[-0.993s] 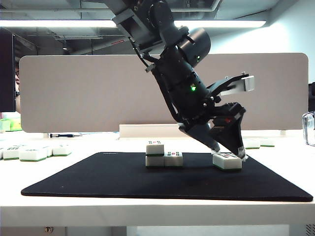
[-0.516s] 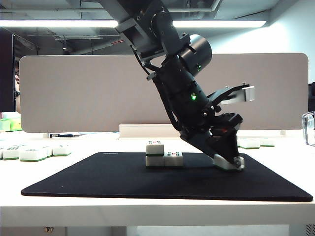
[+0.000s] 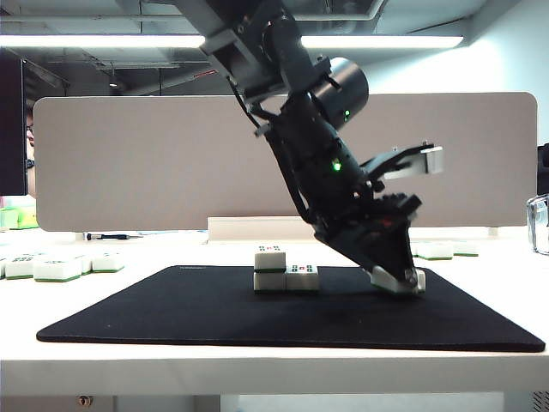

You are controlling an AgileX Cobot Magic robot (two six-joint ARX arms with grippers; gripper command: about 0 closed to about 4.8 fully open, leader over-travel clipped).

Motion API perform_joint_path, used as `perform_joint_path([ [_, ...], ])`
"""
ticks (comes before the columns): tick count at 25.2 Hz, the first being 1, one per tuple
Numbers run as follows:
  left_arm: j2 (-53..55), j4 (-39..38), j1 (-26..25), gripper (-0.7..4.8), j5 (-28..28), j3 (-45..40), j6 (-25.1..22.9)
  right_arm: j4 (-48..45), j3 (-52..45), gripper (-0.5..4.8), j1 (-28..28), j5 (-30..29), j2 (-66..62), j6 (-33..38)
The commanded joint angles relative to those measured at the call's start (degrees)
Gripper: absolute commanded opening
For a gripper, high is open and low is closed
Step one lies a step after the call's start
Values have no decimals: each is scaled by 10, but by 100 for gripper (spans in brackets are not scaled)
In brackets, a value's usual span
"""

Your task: Arrange four mahjong tiles into a neat stack, creating two layers of paired tiles.

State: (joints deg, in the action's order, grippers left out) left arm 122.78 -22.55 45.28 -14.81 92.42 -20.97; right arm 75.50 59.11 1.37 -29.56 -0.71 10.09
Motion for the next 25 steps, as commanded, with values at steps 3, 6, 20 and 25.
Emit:
perform_joint_path([
  [3, -56, -30, -9, 185, 7, 2, -7, -7, 2, -1, 0, 1, 7, -1],
  [6, -80, -64, -19, 144, 7, 2, -50, -7, 2, -1, 0, 1, 7, -1],
  [20, -87, -174, -77, 156, 6, 1, -248, -7, 2, -1, 0, 1, 7, -1],
  [25, -79, -172, -88, 156, 4, 1, -257, -7, 2, -1, 0, 1, 7, -1],
])
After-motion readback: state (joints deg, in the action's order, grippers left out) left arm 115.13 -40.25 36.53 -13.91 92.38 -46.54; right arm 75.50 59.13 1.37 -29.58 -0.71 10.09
